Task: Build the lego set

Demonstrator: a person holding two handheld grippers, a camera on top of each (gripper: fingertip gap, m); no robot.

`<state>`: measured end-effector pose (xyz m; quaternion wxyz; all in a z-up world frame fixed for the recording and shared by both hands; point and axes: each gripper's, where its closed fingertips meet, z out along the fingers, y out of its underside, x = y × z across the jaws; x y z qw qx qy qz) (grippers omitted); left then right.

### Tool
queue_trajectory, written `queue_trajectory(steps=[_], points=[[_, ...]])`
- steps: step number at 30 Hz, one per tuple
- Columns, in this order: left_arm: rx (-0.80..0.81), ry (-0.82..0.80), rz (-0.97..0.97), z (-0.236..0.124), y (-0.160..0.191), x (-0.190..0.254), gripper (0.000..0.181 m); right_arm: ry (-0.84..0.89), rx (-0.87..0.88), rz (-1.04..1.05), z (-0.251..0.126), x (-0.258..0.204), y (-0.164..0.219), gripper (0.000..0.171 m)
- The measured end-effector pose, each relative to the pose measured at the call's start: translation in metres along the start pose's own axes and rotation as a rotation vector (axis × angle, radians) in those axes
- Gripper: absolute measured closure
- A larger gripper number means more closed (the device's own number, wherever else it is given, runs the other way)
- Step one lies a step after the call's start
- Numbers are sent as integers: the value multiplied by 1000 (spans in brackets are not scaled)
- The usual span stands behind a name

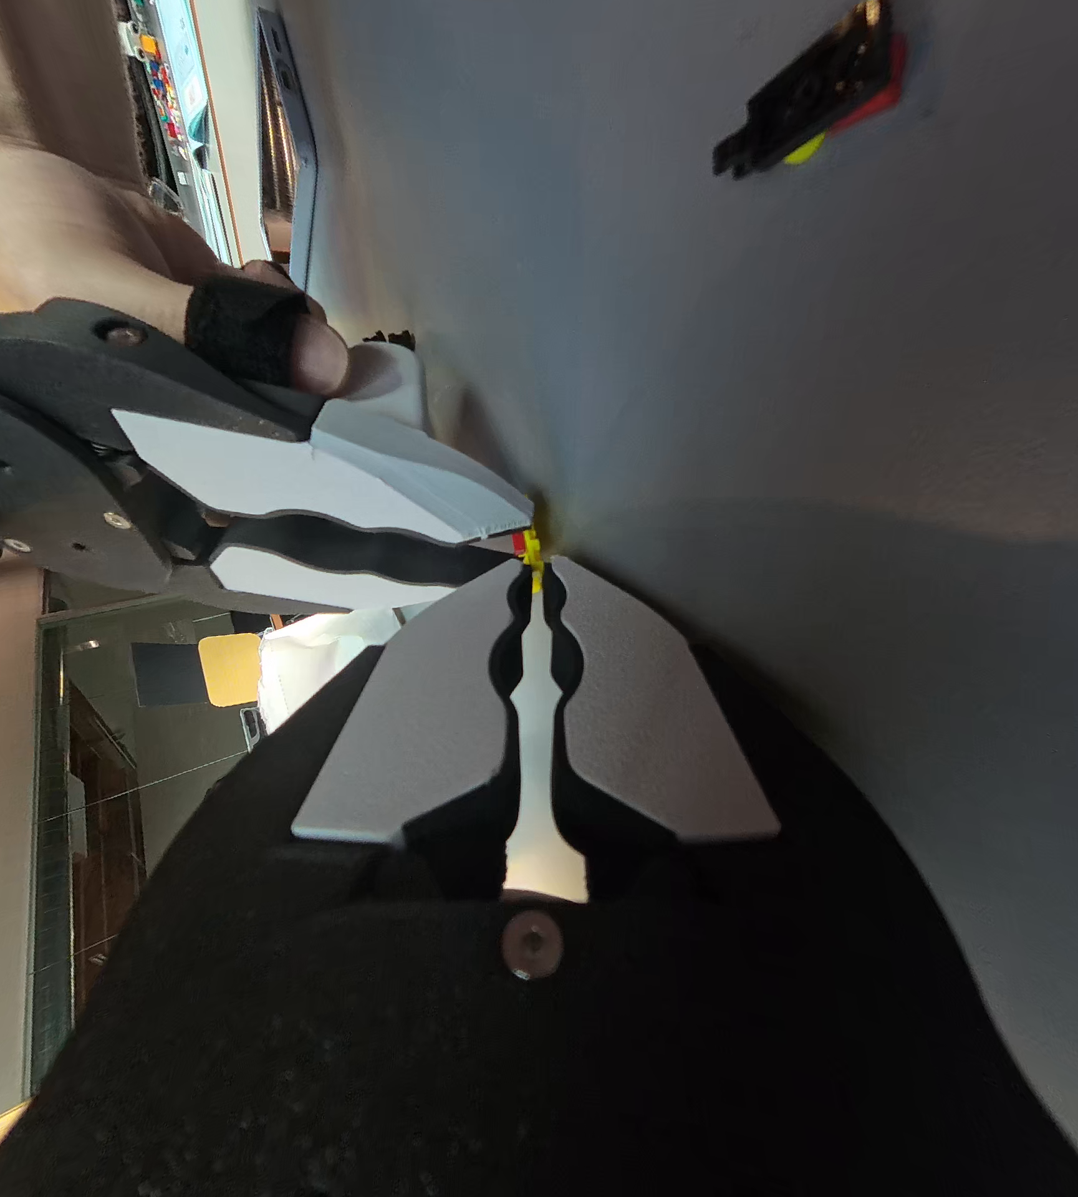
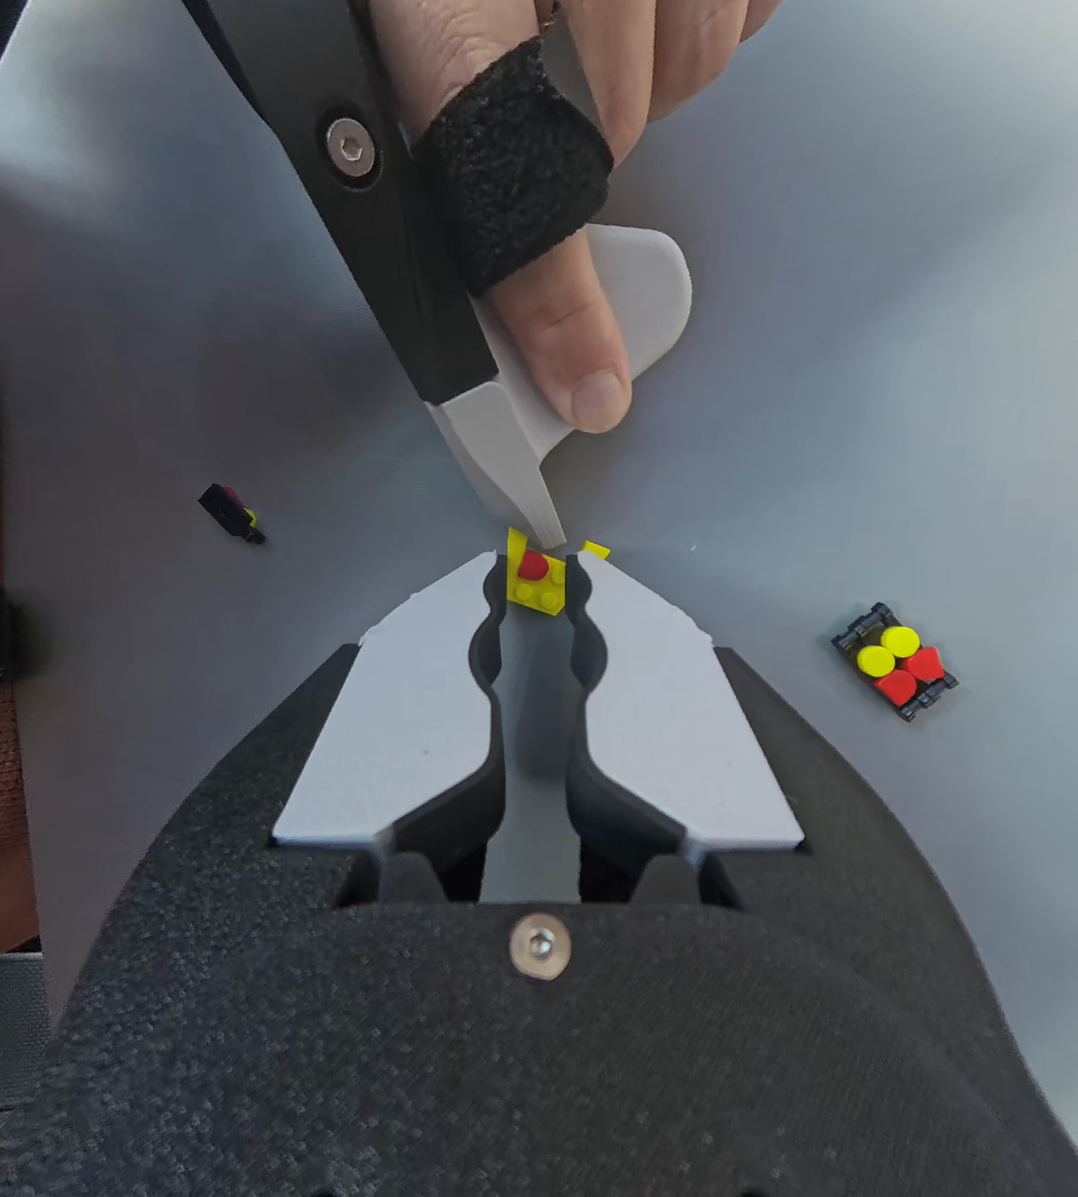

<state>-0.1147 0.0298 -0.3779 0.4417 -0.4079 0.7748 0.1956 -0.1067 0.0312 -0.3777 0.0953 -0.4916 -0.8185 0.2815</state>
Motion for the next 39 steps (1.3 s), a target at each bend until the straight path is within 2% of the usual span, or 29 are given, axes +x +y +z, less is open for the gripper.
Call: queue_trajectory(steps=[6,10,25,30,39], points=[[0,-4,3,0,0,0,179,-7,4,-31,-1,-1,-1,155],[0,-6,12,0,0,1,179,-19,24,-60,-3,-2,-4,163],[2,21,22,0,0,2,179,-75,-30,-102,0,-4,1,162],[-1,35,15,0,0,3,179,59,-76,-217,0,-4,1,163],[6,82,-19,1,0,3,178,439,-48,-565,-3,-1,-1,164]])
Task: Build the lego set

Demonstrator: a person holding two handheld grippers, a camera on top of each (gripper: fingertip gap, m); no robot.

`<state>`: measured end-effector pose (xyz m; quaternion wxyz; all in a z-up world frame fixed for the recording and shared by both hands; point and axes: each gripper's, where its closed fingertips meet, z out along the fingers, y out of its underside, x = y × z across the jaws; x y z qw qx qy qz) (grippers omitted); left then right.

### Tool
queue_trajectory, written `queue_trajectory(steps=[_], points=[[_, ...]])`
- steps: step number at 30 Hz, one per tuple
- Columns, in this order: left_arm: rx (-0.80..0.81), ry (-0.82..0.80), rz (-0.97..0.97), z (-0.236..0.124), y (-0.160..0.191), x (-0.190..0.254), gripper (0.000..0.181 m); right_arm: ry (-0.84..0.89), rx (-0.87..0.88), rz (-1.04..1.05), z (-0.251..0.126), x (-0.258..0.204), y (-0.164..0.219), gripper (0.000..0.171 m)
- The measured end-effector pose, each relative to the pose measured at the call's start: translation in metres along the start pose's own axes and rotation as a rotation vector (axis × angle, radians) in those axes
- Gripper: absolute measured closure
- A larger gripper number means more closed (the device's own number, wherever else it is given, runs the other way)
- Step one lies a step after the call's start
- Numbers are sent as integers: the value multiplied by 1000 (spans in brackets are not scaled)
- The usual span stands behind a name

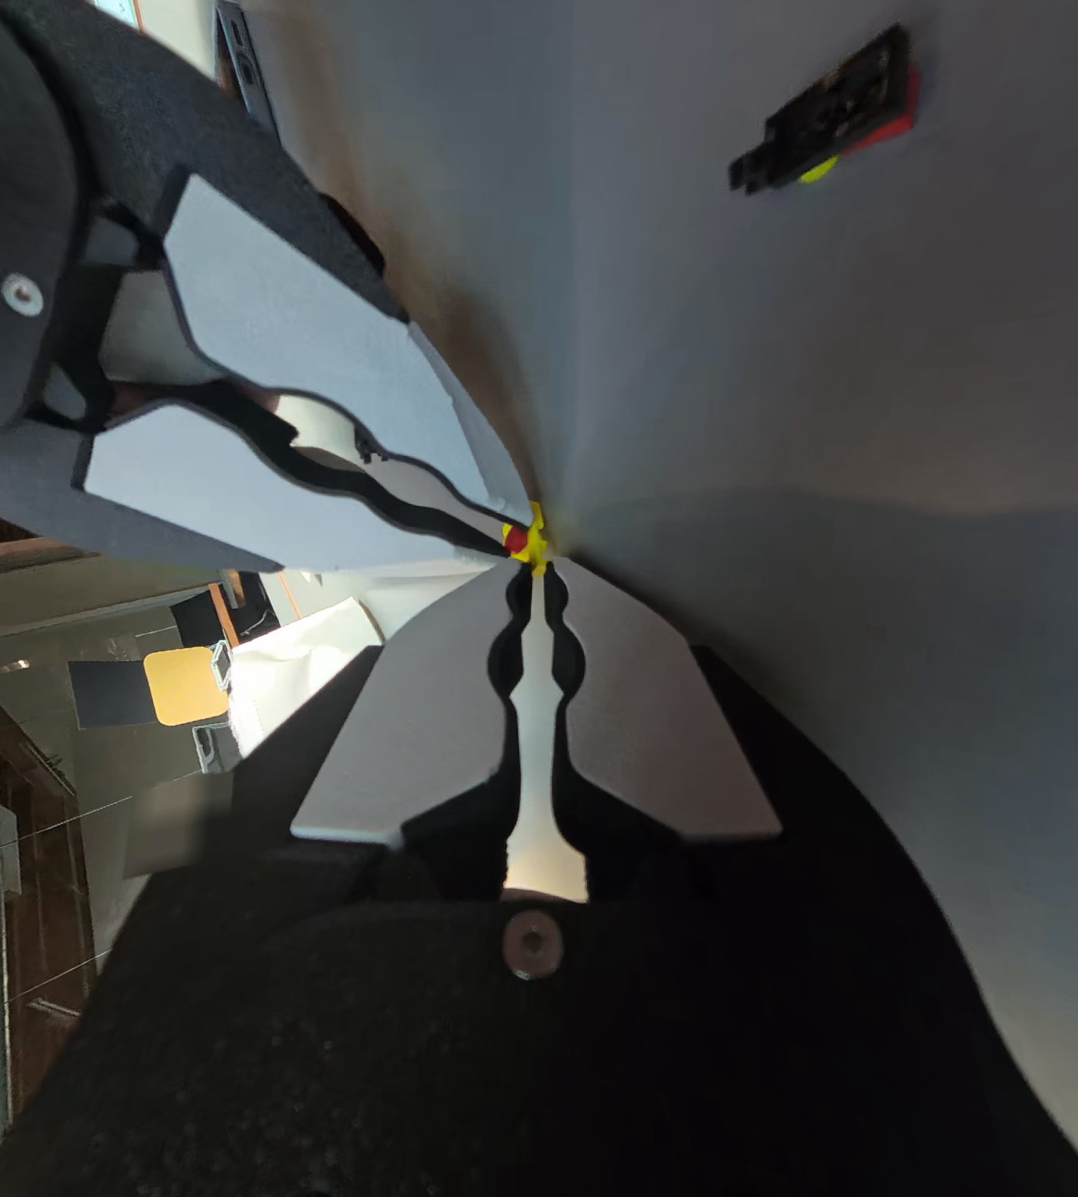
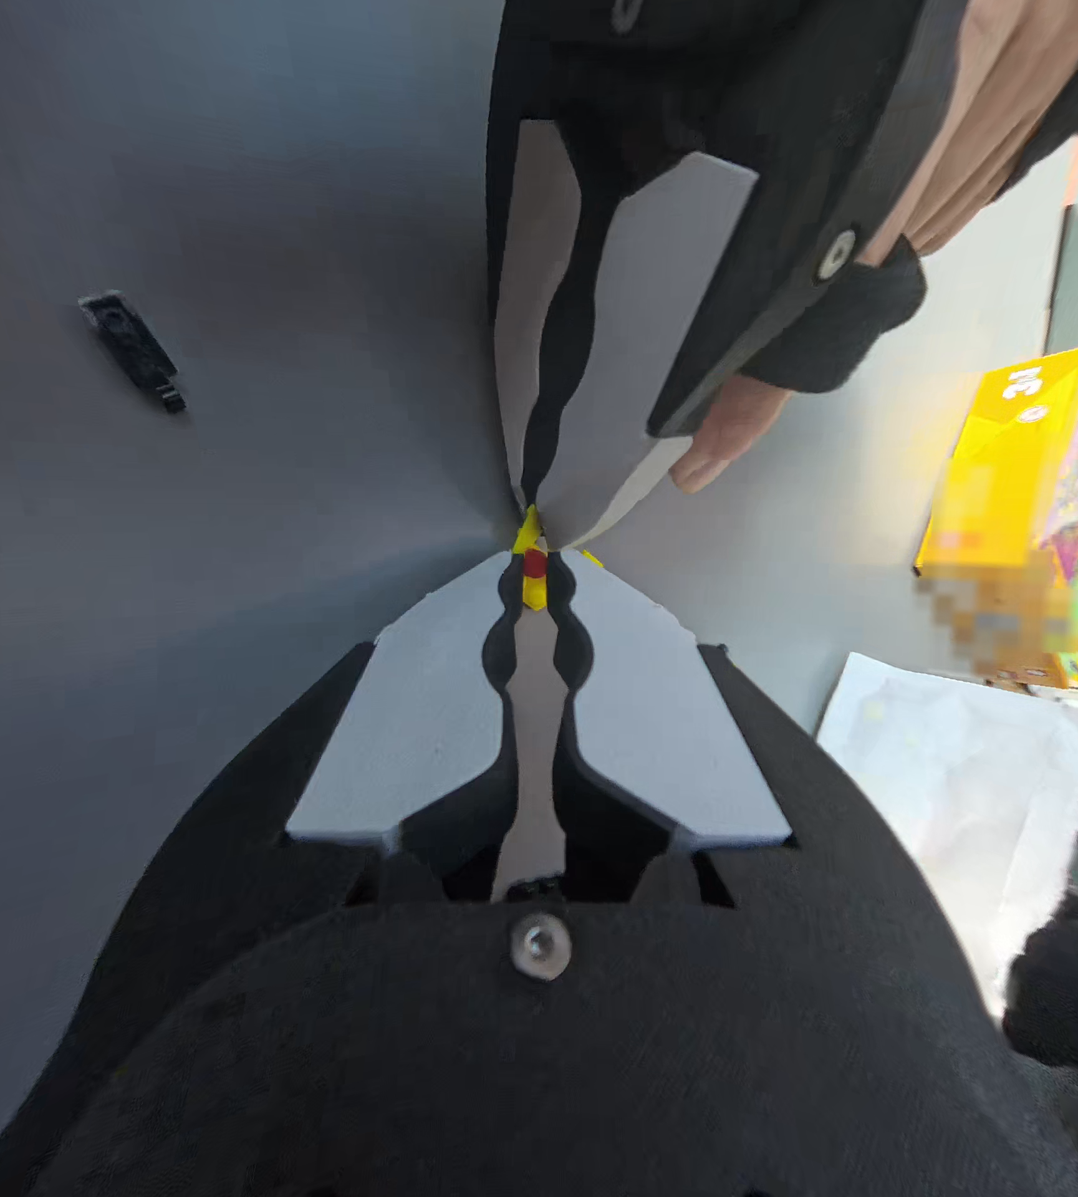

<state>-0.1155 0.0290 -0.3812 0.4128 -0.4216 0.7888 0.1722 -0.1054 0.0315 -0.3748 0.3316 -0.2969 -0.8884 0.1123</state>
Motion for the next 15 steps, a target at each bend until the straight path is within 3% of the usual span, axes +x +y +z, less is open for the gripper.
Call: queue_trajectory(steps=[5,9,12,15], points=[[6,20,-33,1,1,-1,177,0,23,10,-1,-4,0,164],[-1,8,-64,1,4,-1,178,-18,96,174,-15,7,0,164],[-30,-16,-76,0,8,-3,178,64,129,362,-41,49,15,164],[-78,-79,-115,-3,16,-16,179,149,107,568,-64,113,56,164]])
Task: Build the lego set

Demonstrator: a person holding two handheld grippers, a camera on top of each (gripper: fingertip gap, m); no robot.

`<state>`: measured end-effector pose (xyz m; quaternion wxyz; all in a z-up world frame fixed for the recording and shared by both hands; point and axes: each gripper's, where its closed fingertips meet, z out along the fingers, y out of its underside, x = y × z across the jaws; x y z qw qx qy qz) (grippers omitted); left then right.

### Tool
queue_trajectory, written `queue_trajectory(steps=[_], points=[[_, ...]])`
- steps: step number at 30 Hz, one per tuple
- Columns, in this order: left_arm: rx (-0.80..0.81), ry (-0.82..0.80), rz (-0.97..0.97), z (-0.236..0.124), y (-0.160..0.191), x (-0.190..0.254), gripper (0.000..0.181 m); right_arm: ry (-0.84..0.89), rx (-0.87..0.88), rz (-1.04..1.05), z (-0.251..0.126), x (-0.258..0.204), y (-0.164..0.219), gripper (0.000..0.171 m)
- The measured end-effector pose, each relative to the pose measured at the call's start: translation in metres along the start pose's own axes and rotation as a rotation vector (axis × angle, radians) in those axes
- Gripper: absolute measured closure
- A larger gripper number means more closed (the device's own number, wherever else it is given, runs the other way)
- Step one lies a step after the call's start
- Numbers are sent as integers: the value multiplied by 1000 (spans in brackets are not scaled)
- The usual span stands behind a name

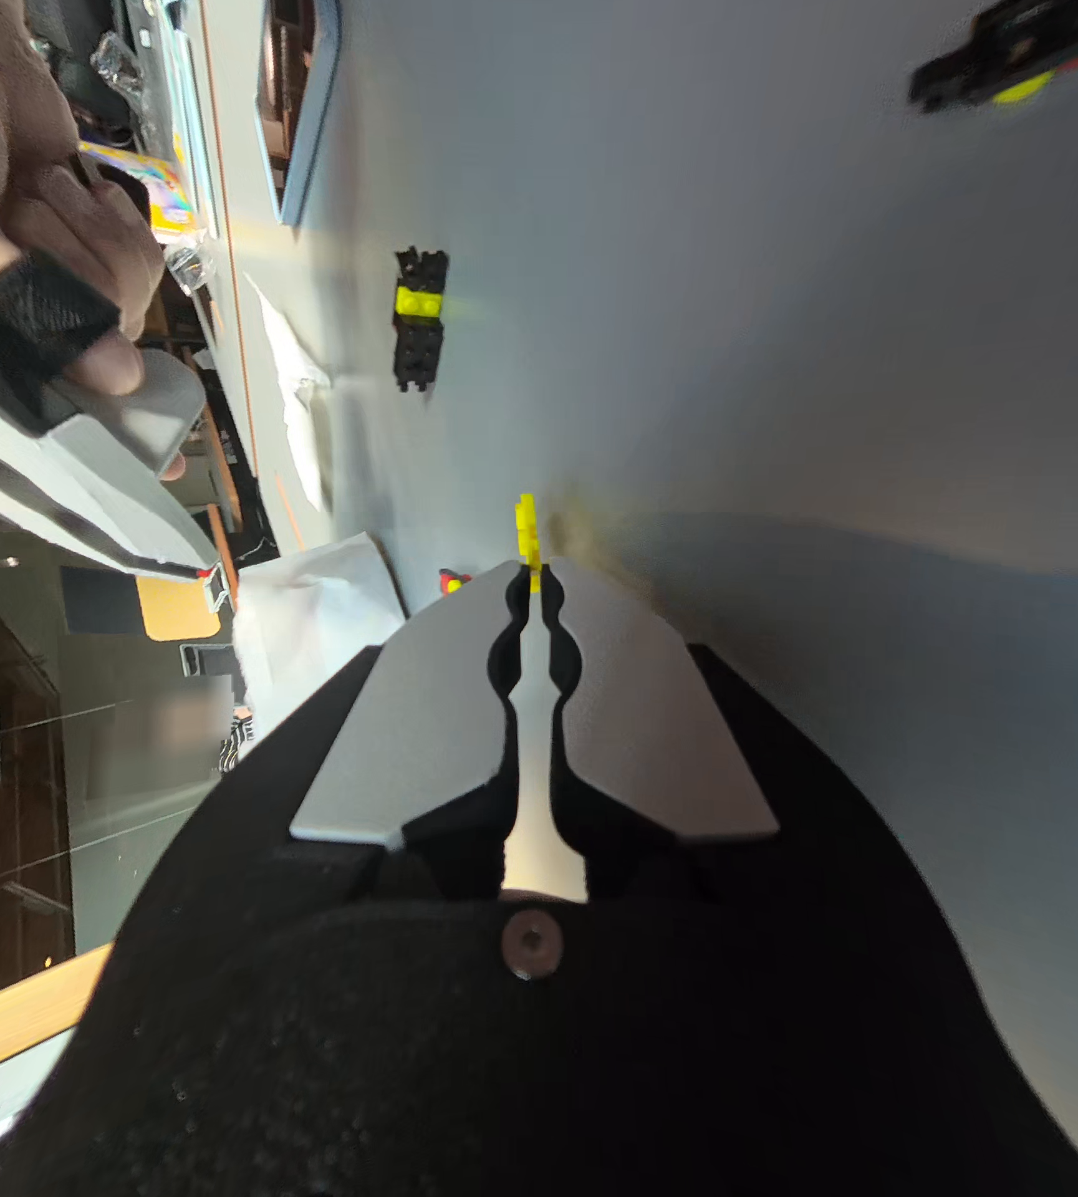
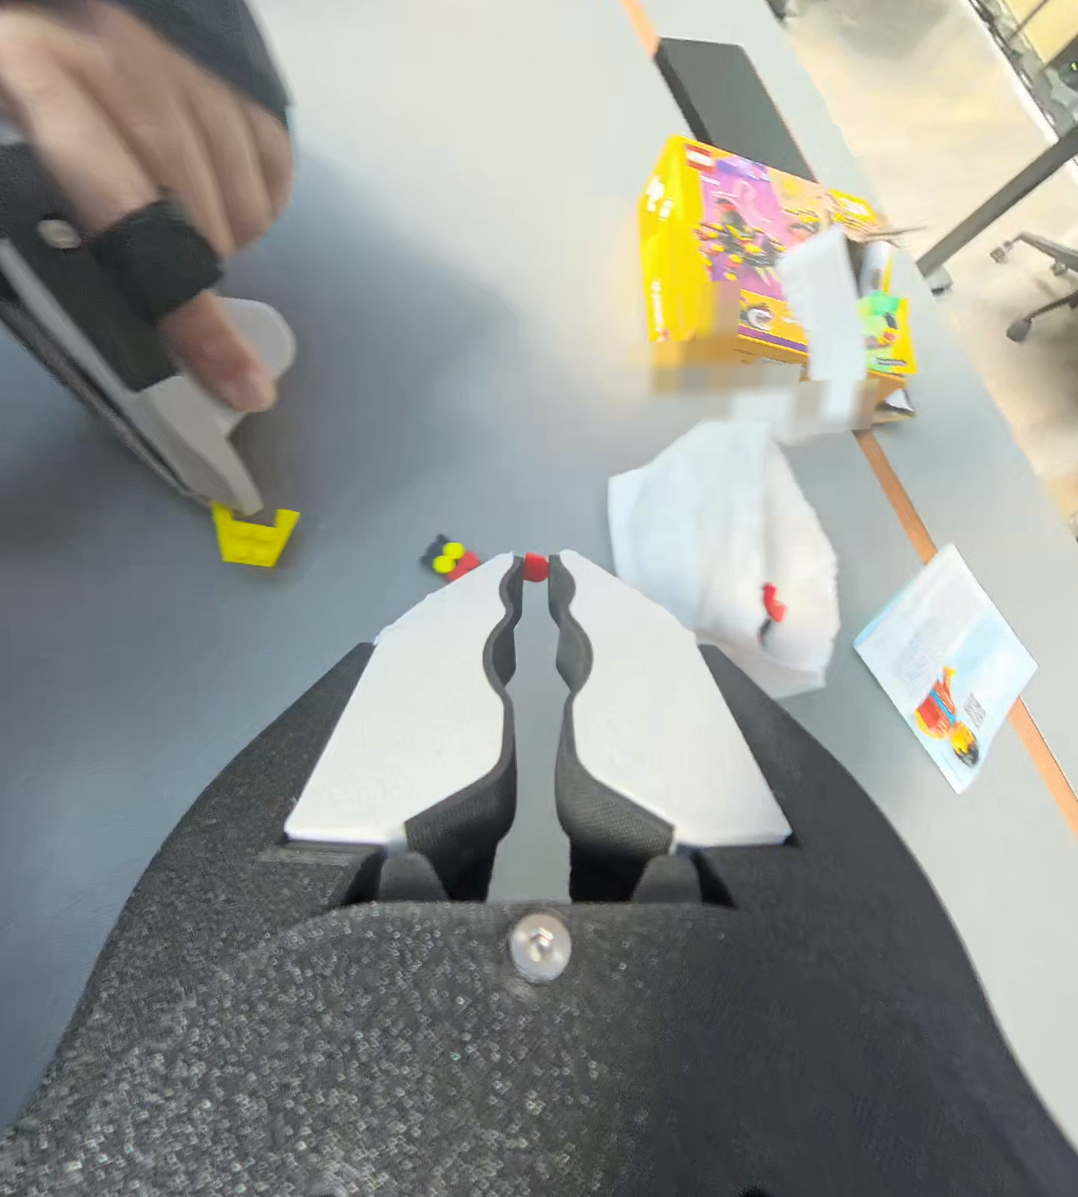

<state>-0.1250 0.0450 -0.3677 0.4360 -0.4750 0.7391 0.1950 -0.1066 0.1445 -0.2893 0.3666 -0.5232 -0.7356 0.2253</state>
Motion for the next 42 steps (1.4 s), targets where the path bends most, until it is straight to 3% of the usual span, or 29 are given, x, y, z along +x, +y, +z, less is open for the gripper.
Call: queue_trajectory(steps=[5,9,12,16,20,29,42], points=[[-64,-215,-155,-14,17,-54,179,51,-17,64,13,89,5,163],[-175,-370,-252,-24,55,-97,179,-64,-135,62,31,98,26,150],[-171,-406,-379,-17,80,-134,179,-93,-123,20,32,95,25,149],[28,-272,-669,21,91,-180,178,-128,-78,12,28,92,16,150],[158,-45,-871,57,90,-192,179,-153,-54,-3,24,93,11,152],[176,148,-867,73,92,-175,179,-156,-51,-7,26,100,16,153],[44,180,-831,77,98,-168,179,-182,9,-11,14,95,-2,149]])
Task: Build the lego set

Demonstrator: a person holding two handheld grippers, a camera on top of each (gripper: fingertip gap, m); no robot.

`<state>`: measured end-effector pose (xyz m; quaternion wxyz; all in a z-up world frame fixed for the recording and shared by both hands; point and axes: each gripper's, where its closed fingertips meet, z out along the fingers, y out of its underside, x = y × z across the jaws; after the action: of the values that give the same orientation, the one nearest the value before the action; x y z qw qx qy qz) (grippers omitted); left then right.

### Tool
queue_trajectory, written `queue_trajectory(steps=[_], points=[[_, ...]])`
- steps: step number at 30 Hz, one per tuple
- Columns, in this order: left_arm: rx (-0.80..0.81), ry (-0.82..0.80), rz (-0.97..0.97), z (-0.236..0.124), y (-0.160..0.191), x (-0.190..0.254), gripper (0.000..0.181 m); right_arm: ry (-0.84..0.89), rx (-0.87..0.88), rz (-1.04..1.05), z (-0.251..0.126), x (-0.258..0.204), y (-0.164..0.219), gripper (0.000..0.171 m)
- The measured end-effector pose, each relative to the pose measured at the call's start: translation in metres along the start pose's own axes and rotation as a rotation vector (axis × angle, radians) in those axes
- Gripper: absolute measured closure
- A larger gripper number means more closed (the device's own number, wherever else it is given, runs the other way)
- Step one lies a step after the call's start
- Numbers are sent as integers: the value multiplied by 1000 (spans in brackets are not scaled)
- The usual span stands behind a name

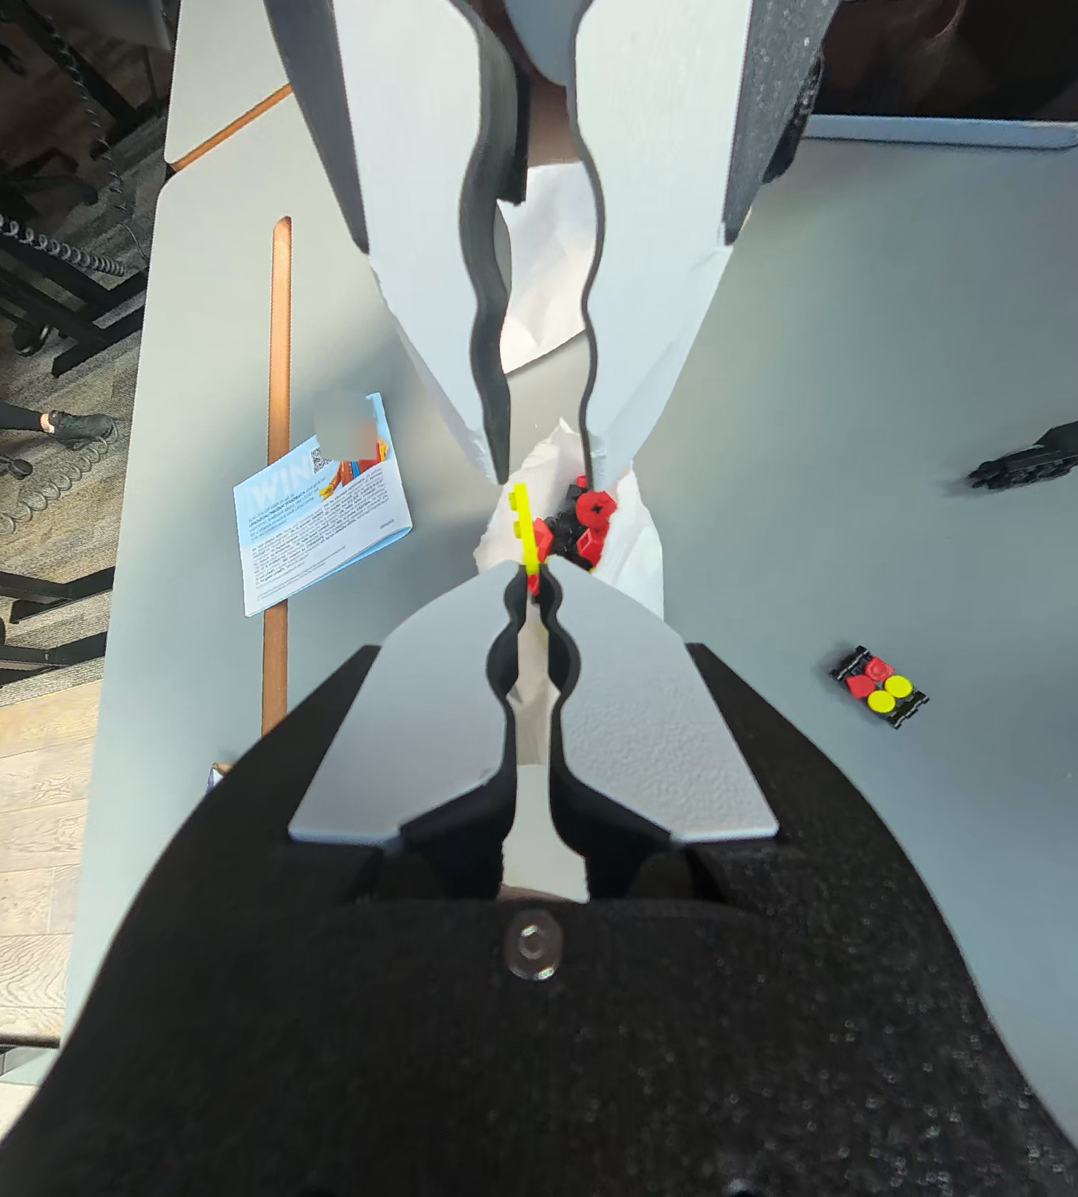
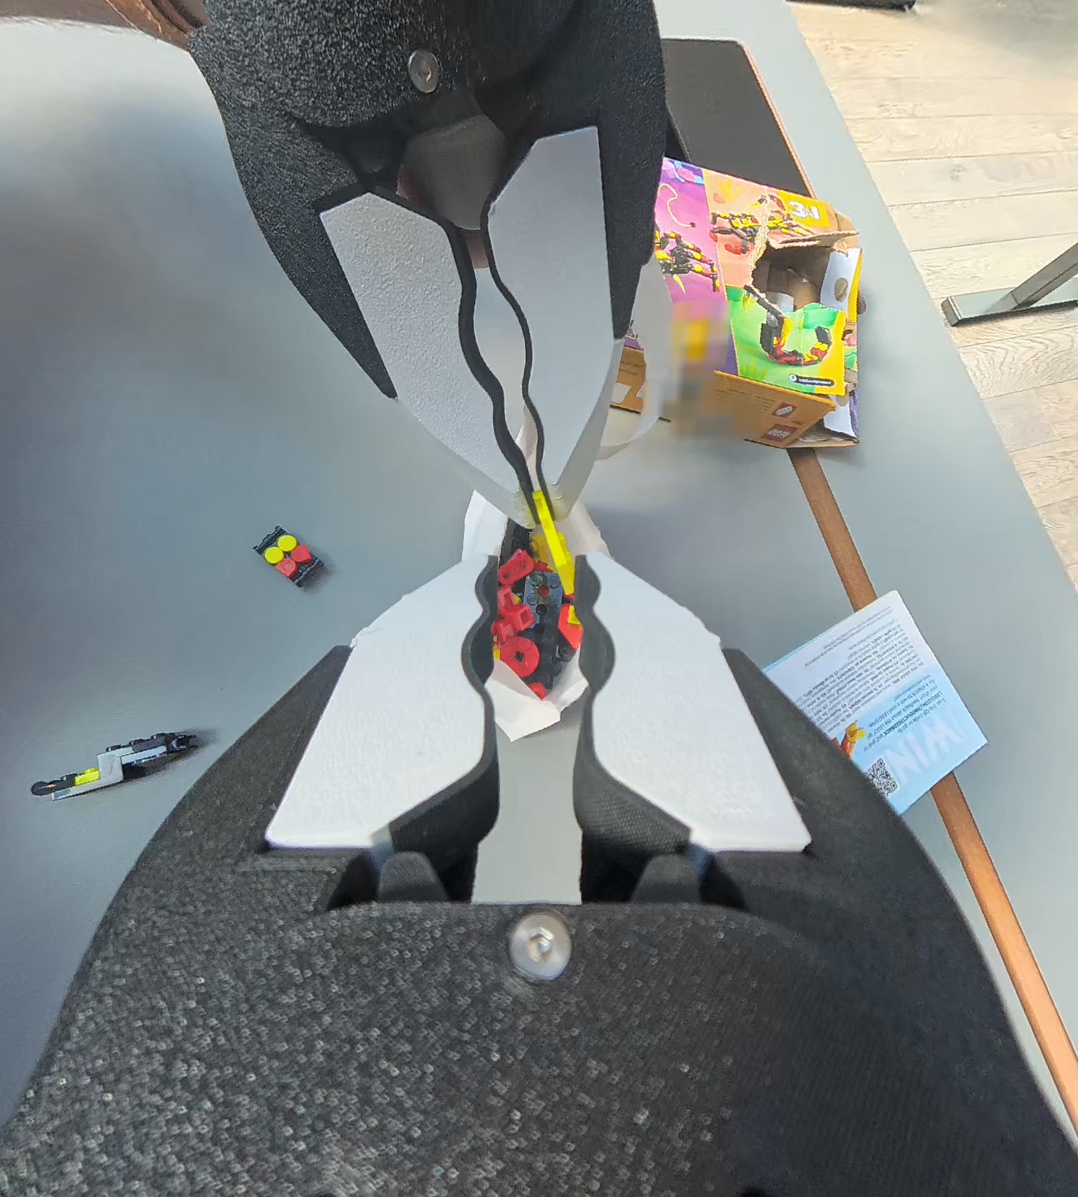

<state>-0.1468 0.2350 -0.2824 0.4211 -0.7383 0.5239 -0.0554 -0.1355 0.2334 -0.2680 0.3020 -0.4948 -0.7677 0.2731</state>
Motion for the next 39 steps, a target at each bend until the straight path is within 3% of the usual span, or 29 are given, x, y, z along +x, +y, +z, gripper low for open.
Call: queue_trajectory(steps=[12,19,24,30,33,39], points=[[-10,-34,13,-1,3,-2,168,29,-51,19,11,3,11,161],[131,-126,-67,-45,-5,13,166,103,45,64,-35,-14,4,153],[154,-106,-122,-74,13,84,166,82,122,217,-62,-95,22,153],[-19,102,-245,-94,45,227,166,-173,93,193,-26,-250,29,153],[-56,121,-395,-97,38,278,163,-118,-35,121,1,-272,45,152],[-161,-1,-484,-65,39,314,154,-119,47,234,13,-274,34,152]])
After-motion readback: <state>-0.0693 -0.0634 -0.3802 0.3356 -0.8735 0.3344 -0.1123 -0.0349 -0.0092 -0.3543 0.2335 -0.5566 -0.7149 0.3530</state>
